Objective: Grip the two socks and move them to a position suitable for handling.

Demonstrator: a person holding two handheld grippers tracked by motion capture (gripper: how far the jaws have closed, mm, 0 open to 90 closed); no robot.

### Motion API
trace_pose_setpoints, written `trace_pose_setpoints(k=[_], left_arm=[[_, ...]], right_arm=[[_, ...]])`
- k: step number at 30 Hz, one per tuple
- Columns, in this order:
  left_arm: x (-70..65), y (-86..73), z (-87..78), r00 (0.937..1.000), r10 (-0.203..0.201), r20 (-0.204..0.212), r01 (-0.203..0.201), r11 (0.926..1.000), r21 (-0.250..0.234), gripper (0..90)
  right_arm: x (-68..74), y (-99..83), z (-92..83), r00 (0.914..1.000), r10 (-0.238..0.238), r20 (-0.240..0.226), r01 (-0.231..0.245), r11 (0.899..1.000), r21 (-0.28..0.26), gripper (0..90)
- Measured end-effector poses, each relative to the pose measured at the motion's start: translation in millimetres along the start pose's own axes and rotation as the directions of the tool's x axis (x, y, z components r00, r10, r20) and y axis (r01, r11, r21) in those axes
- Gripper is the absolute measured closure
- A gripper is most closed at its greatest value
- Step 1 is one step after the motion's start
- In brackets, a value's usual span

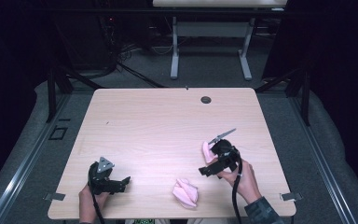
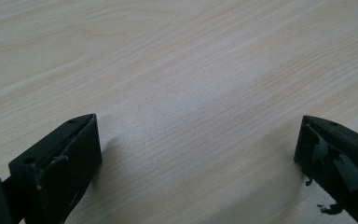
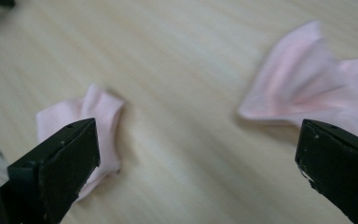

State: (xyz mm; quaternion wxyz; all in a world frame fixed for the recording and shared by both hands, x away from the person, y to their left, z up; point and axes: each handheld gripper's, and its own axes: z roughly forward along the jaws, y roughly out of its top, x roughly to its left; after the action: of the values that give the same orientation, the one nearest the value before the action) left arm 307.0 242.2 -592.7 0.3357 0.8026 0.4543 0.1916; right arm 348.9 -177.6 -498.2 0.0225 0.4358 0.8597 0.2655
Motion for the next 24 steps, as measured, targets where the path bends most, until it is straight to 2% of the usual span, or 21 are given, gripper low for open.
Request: trace_pose_setpoints(k=[1, 2, 3, 6, 7, 8, 13, 15, 17, 18, 19, 20, 21, 23, 24], left_arm=[[0.0, 0.0, 0.0, 1.0000, 0.000, 0.000, 0.000, 1.0000, 0.000, 0.3], [0.0, 0.0, 0.0, 1.0000, 0.000, 0.000, 0.000, 1.0000, 0.000, 0.3], [0.0, 0.0, 0.0, 1.0000, 0.000, 0.000, 0.000, 1.0000, 0.000, 0.3], [0.1, 0.0, -0.1, 1.0000, 0.002, -0.001, -0.002, 1.0000, 0.000, 0.3], [0.0, 0.0, 0.0, 1.0000, 0.000, 0.000, 0.000, 1.0000, 0.000, 0.3], [0.0, 0.0, 0.0, 1.0000, 0.001, -0.001, -0.001, 1.0000, -0.001, 0.3], [0.0, 0.0, 0.0, 1.0000, 0.001, 0.000, -0.001, 1.0000, 0.000, 0.3], [0.1, 0.0, -0.1, 1.0000, 0.003, -0.001, -0.003, 1.0000, 0.001, 0.3], [0.1, 0.0, -0.1, 1.0000, 0.003, -0.001, -0.003, 1.0000, 0.001, 0.4], [0.1, 0.0, -0.1, 1.0000, 0.003, -0.001, -0.003, 1.0000, 0.001, 0.4], [0.1, 0.0, -0.1, 1.0000, 0.002, 0.000, -0.002, 1.0000, 0.001, 0.4], [0.1, 0.0, -0.1, 1.0000, 0.003, 0.000, -0.003, 1.0000, 0.001, 0.4], [0.3, 0.1, -0.1, 1.0000, 0.006, 0.001, -0.006, 1.0000, 0.001, 0.4], [0.1, 0.0, -0.1, 1.0000, 0.003, 0.000, -0.003, 1.0000, 0.001, 0.4], [0.1, 0.0, -0.1, 1.0000, 0.003, 0.000, -0.003, 1.0000, 0.001, 0.4]], right_arm=[[-16.8, 5.8, -1.6, 0.9983, 0.054, 0.023, -0.054, 0.998, -0.012, 0.0], [-24.8, 8.5, -0.4, 0.9970, 0.070, 0.032, -0.070, 0.998, -0.010, 0.0], [-24.8, 8.5, -0.4, 0.9970, 0.070, 0.032, -0.070, 0.998, -0.010, 0.0], [-43.2, 14.4, 7.5, 0.9923, 0.111, 0.055, -0.112, 0.994, 0.018, 0.0], [-46.5, 15.5, 12.6, 0.9887, 0.139, 0.057, -0.140, 0.990, 0.007, 0.0], [-55.0, 19.0, 18.4, 0.9884, 0.138, 0.064, -0.141, 0.989, 0.045, 0.0], [-64.3, 24.2, 31.1, 0.9807, 0.150, 0.126, -0.160, 0.984, 0.074, 0.0], [-65.7, 26.6, 39.8, 0.9735, 0.162, 0.161, -0.176, 0.982, 0.073, 6.9], [-67.0, 27.1, 42.6, 0.9732, 0.155, 0.170, -0.170, 0.982, 0.078, 8.3], [-67.0, 26.9, 46.2, 0.9696, 0.175, 0.171, -0.189, 0.980, 0.068, 10.7], [-68.9, 27.1, 48.0, 0.9697, 0.160, 0.185, -0.178, 0.980, 0.085, 13.7], [-69.5, 26.7, 50.5, 0.9660, 0.166, 0.199, -0.186, 0.978, 0.089, 14.4], [-71.2, 26.3, 52.8, 0.9663, 0.170, 0.194, -0.190, 0.977, 0.095, 15.6], [-73.4, 23.5, 58.2, 0.9642, 0.190, 0.185, -0.211, 0.972, 0.102, 25.4], [-73.4, 23.5, 58.2, 0.9642, 0.190, 0.185, -0.211, 0.972, 0.102, 25.4]])
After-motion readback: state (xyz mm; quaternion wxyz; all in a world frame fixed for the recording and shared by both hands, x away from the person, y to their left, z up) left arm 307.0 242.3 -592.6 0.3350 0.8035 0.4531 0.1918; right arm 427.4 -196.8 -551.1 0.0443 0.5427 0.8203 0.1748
